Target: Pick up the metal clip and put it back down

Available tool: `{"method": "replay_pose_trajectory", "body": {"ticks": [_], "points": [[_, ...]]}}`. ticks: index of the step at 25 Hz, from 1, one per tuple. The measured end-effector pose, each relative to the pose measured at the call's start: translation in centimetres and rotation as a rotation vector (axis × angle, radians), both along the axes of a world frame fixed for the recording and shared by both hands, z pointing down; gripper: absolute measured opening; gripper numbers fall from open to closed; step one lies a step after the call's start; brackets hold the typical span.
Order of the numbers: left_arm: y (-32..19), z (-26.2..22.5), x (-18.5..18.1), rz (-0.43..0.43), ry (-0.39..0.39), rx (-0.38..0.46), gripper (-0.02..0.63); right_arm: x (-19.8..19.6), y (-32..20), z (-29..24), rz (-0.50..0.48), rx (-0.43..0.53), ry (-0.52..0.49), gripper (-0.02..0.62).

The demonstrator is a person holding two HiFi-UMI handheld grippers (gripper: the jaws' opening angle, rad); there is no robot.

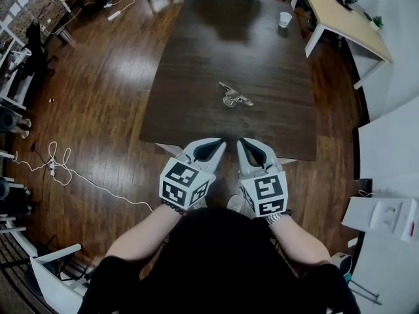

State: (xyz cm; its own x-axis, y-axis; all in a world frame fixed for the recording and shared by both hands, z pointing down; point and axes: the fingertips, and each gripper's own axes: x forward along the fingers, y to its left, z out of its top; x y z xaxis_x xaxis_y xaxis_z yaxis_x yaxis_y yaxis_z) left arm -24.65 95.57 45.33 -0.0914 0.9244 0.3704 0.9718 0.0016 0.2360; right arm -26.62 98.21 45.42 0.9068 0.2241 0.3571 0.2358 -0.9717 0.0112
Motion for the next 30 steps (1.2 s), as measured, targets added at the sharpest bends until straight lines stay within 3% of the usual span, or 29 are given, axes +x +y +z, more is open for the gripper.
{"method": "replay_pose_trajectory", "body": {"ticks": [30], "points": [[-0.23,-0.31,0.73,-0.006,0.000,0.004,0.017,0.67,-0.18,-0.52,0.006,-0.010,0.017,-0.008]]}}
